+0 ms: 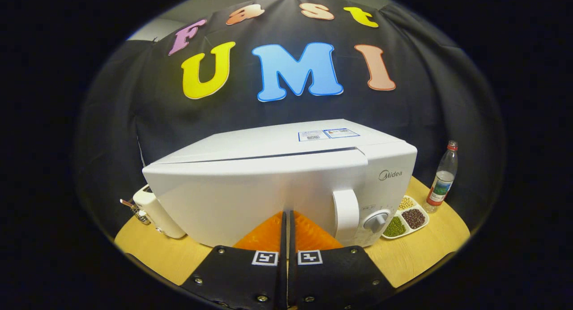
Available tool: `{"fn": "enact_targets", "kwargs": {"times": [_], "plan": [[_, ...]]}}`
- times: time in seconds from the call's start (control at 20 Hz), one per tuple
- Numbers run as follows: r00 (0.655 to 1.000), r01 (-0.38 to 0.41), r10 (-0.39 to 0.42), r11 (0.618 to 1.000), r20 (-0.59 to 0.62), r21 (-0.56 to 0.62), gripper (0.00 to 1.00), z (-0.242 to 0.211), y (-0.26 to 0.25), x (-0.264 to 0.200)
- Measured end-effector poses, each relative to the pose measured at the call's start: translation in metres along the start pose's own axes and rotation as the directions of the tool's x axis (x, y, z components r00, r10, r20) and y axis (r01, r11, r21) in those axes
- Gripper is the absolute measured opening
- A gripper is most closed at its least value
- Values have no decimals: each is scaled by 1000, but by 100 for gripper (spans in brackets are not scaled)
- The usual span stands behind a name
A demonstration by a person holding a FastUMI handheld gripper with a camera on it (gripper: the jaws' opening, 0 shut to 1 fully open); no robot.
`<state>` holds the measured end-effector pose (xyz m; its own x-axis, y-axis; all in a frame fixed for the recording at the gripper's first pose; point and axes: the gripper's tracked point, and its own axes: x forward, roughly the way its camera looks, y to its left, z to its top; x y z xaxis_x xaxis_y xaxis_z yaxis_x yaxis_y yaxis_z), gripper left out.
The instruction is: Open the microwave, put the food inside, and close the microwave door.
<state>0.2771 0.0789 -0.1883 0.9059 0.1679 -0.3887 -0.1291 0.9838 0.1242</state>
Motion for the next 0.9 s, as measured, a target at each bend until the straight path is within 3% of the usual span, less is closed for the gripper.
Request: {"fn": "enact_targets", "kwargs": {"times": [0.2,0.35,0.9], "plan": [[1000,7,-6,999,-17,40,3,1,2,5],[1000,16,-16,1000,2,4,3,7,3,-13],[987,22,-18,1000,157,-21,3,32,26,-150]]}}
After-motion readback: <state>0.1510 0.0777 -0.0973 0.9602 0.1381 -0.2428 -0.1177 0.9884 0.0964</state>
